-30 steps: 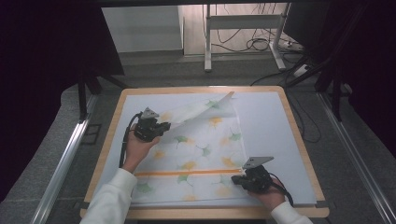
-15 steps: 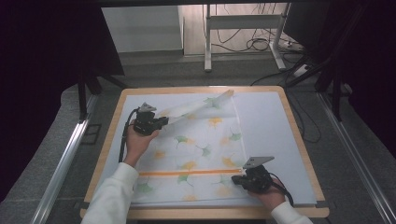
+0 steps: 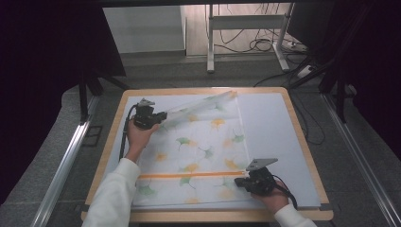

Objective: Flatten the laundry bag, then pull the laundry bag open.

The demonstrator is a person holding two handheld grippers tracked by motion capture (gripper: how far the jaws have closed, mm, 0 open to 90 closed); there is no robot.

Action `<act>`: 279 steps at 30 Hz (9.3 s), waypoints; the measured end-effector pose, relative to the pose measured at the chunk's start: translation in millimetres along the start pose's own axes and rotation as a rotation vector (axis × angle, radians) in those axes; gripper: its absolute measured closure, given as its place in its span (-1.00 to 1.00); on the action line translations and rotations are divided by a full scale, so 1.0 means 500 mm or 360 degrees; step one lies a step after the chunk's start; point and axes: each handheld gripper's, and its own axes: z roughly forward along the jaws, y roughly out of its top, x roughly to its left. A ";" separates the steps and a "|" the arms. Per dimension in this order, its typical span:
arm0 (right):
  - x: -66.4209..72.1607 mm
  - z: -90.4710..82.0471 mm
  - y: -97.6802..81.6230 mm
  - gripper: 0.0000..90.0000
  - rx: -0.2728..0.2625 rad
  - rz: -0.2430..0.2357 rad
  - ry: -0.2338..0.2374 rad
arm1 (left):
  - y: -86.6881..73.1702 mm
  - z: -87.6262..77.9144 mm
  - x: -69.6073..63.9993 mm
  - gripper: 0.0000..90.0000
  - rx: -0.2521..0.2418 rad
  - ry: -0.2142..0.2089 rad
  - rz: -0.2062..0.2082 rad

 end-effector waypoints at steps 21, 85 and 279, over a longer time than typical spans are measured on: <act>-0.008 0.001 -0.002 0.98 -0.0014 0.0051 0.0037 | 0.037 -0.034 0.060 0.24 -0.0106 0.0101 -0.0063; -0.032 -0.076 -0.022 0.98 -0.0136 0.0097 -0.0130 | -0.155 -0.130 -0.256 -0.18 0.0091 -0.0357 0.0383; -0.051 -0.048 -0.038 0.99 -0.0060 0.0289 -0.0173 | -0.111 0.131 -0.586 1.00 0.0419 -0.0628 0.0861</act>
